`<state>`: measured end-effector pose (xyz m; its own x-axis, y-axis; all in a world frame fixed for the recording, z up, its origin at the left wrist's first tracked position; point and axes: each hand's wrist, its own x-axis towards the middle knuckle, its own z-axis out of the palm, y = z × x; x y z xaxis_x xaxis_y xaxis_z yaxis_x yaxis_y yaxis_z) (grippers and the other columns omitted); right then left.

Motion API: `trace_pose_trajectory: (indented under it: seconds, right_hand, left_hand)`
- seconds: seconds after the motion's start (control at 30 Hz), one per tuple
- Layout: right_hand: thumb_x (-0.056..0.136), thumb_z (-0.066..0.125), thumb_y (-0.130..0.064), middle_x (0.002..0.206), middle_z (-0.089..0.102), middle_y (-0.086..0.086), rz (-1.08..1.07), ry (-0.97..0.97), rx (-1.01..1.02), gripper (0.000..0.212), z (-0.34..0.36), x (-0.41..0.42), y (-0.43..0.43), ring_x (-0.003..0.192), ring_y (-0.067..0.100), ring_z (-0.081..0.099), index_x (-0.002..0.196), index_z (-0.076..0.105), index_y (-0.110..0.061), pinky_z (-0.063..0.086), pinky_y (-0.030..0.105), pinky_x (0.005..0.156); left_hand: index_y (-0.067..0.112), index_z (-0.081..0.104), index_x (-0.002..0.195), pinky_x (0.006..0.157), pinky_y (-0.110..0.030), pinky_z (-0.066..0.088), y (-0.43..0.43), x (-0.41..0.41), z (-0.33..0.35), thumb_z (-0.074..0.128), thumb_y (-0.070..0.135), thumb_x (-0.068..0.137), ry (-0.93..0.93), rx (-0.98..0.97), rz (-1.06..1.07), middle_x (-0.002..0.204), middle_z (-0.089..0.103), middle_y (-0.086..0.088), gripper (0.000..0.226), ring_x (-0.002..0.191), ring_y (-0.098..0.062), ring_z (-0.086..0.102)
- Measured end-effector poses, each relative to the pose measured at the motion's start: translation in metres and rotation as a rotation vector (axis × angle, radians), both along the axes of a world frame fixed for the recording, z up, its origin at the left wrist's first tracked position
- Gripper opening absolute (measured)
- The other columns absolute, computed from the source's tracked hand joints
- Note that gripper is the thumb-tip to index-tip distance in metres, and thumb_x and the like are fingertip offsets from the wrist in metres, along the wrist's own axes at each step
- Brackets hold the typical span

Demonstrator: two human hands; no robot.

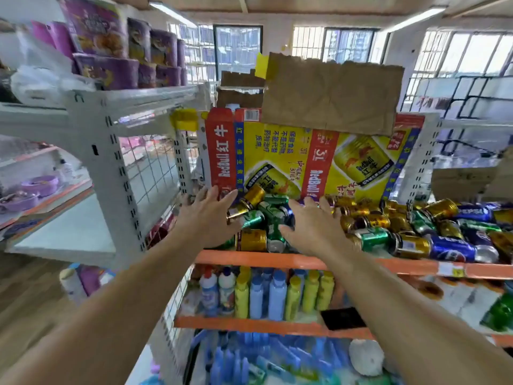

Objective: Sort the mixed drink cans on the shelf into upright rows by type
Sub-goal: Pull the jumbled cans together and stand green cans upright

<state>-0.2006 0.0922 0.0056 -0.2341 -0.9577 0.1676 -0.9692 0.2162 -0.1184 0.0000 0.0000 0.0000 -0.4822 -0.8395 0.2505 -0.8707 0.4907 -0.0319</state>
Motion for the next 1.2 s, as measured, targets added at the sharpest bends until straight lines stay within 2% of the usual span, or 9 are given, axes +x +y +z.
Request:
trace_pose_trajectory:
  seconds: [0.17, 0.43, 0.6, 0.73, 0.83, 0.93, 0.97, 1.07, 1.2]
  right_hand:
    - [0.095, 0.041, -0.056, 0.156, 0.025, 0.010, -0.030, 0.098, 0.057, 0.068, -0.021, -0.007, -0.085, 0.145, 0.041, 0.012, 0.151, 0.022, -0.024, 0.013, 0.067, 0.112]
    - [0.093, 0.046, -0.058, 0.151, 0.031, 0.012, -0.030, 0.070, 0.162, 0.067, -0.042, -0.007, -0.207, 0.144, 0.042, 0.010, 0.147, 0.030, -0.021, 0.011, 0.068, 0.110]
    - [0.093, 0.044, -0.057, 0.155, 0.026, 0.009, -0.089, 0.018, 0.227, 0.073, -0.065, -0.020, -0.244, 0.145, 0.040, 0.006, 0.153, 0.018, -0.022, 0.008, 0.065, 0.112]
    - [0.095, 0.046, -0.052, 0.156, 0.025, 0.011, -0.100, -0.092, 0.293, 0.072, -0.082, -0.035, -0.260, 0.144, 0.042, 0.014, 0.152, 0.017, -0.020, 0.022, 0.059, 0.112]
    - [0.095, 0.049, -0.047, 0.150, 0.035, 0.016, -0.098, -0.149, 0.326, 0.071, -0.092, -0.046, -0.272, 0.136, 0.042, 0.034, 0.151, 0.019, -0.016, 0.039, 0.051, 0.105]
    - [0.095, 0.051, -0.041, 0.129, 0.056, 0.016, -0.081, -0.185, 0.375, 0.056, -0.096, -0.056, -0.280, 0.116, 0.036, 0.055, 0.140, 0.035, -0.010, 0.050, 0.039, 0.085]
    - [0.095, 0.052, -0.039, 0.124, 0.058, 0.016, -0.068, -0.170, 0.393, 0.051, -0.098, -0.059, -0.283, 0.113, 0.035, 0.056, 0.134, 0.040, -0.009, 0.050, 0.038, 0.082]
    - [0.092, 0.057, -0.036, 0.122, 0.056, 0.016, -0.035, -0.114, 0.416, 0.046, -0.101, -0.067, -0.290, 0.114, 0.036, 0.052, 0.126, 0.046, -0.009, 0.051, 0.042, 0.086]
    - [0.087, 0.063, -0.035, 0.125, 0.051, 0.013, -0.012, -0.114, 0.452, 0.053, -0.105, -0.075, -0.299, 0.119, 0.033, 0.048, 0.130, 0.044, -0.011, 0.047, 0.041, 0.088]
  left_hand:
    - [0.034, 0.008, 0.151, 0.114, -0.058, 0.018, -0.083, -0.009, -0.027, 0.031, 0.072, 0.088, -0.027, 0.031, 0.012, 0.156, 0.017, -0.005, 0.077, 0.144, -0.031, 0.011]
    - [0.038, 0.000, 0.151, 0.117, -0.056, 0.011, -0.201, -0.035, -0.053, 0.034, 0.075, 0.086, -0.041, 0.165, -0.047, 0.161, 0.001, -0.004, 0.082, 0.147, -0.031, 0.000]
    - [0.040, 0.000, 0.151, 0.117, -0.056, 0.008, -0.238, -0.050, -0.072, 0.036, 0.073, 0.086, -0.068, 0.262, -0.067, 0.162, -0.001, -0.006, 0.082, 0.148, -0.030, -0.003]
    - [0.038, 0.002, 0.152, 0.116, -0.054, 0.010, -0.256, -0.065, -0.084, 0.037, 0.072, 0.086, -0.044, 0.310, -0.094, 0.162, 0.000, -0.006, 0.083, 0.148, -0.031, -0.004]
    - [0.039, 0.001, 0.151, 0.116, -0.053, 0.013, -0.271, -0.081, -0.093, 0.038, 0.073, 0.085, -0.037, 0.339, -0.088, 0.161, 0.005, -0.006, 0.083, 0.147, -0.031, 0.002]
    - [0.038, 0.002, 0.152, 0.113, -0.050, 0.024, -0.283, -0.099, -0.097, 0.043, 0.065, 0.090, 0.000, 0.410, -0.097, 0.158, 0.012, -0.007, 0.080, 0.144, -0.033, 0.013]
    - [0.037, 0.003, 0.153, 0.110, -0.049, 0.029, -0.287, -0.106, -0.098, 0.045, 0.061, 0.091, 0.028, 0.443, -0.109, 0.157, 0.015, -0.008, 0.078, 0.142, -0.034, 0.017]
    - [0.034, 0.004, 0.153, 0.106, -0.047, 0.037, -0.298, -0.128, -0.103, 0.052, 0.055, 0.091, 0.108, 0.546, -0.146, 0.154, 0.019, -0.014, 0.081, 0.138, -0.037, 0.029]
    - [0.030, 0.009, 0.150, 0.098, -0.048, 0.045, -0.310, -0.148, -0.106, 0.061, 0.060, 0.083, 0.160, 0.532, -0.132, 0.142, 0.038, -0.018, 0.090, 0.123, -0.037, 0.047]
